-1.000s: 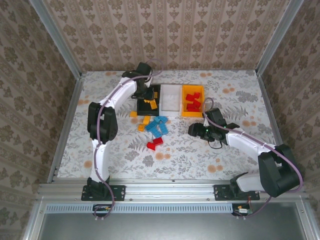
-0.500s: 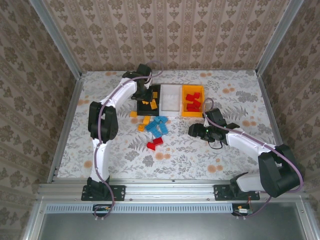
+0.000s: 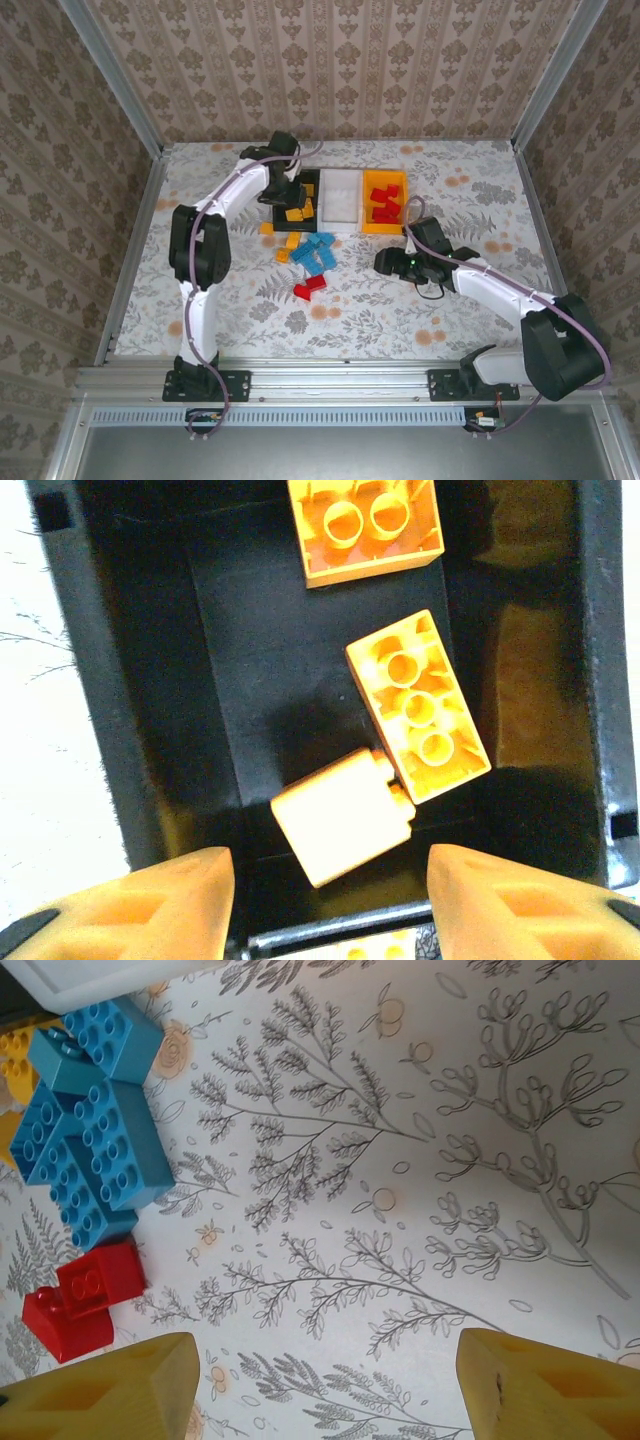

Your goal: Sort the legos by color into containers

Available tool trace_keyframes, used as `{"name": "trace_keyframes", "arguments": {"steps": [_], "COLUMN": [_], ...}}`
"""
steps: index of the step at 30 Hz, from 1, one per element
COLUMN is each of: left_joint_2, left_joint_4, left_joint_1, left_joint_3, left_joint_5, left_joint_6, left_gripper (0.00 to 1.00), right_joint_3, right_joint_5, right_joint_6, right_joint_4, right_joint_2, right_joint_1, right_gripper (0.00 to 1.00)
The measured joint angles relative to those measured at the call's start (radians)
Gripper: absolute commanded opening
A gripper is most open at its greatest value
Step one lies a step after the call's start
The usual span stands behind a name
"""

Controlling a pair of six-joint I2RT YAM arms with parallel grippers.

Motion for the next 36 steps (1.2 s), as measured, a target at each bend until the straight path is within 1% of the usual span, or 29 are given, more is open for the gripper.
{"name": "trace_keyframes", "arguments": {"steps": [4,7,10,14,18,21,25,30,33,36], "left_joint_2": [-0.071,-0.177,-0.314,-0.513,-0.662,-0.750,-0.842,-0.922,-0.945,-0.949], "left_joint_4": [0.021,0.058,0.103,0.174,0.233,0.252,0.262,0.272,0.278,0.286], "left_joint_1": [0.009,0.011,0.016,0.034,0.049,0.050,0.057,0.086,0.099,0.106], "left_joint_3": [-0.059,-0.168,-0.305,-0.511,-0.694,-0.804,-0.892,-0.953,-0.975,-0.985], "left_joint_5": [0.010,0.022,0.044,0.084,0.122,0.145,0.164,0.183,0.191,0.201], "left_joint_6": [-0.003,-0.014,-0.032,-0.067,-0.112,-0.140,-0.160,-0.172,-0.177,-0.179], "left_gripper": [0.65,0.69,0.73,0.81,0.86,0.89,0.92,0.97,1.00,1.00], "right_joint_3": [0.020,0.056,0.101,0.187,0.293,0.354,0.403,0.462,0.487,0.505], "right_joint_5": [0.000,-0.001,-0.003,-0.003,0.000,0.000,0.002,0.032,0.058,0.080], "right_joint_6": [0.000,0.000,0.003,0.004,0.004,0.005,0.010,0.039,0.060,0.076], "right_joint_4": [-0.008,-0.007,-0.001,-0.002,-0.010,-0.009,-0.014,-0.053,-0.075,-0.100], "right_joint_2": [0.004,0.036,0.104,0.235,0.352,0.420,0.483,0.548,0.575,0.591], "right_joint_1": [0.058,0.132,0.214,0.323,0.393,0.413,0.413,0.413,0.413,0.413], "right_gripper": [0.70,0.70,0.70,0.70,0.69,0.69,0.69,0.67,0.66,0.65]}}
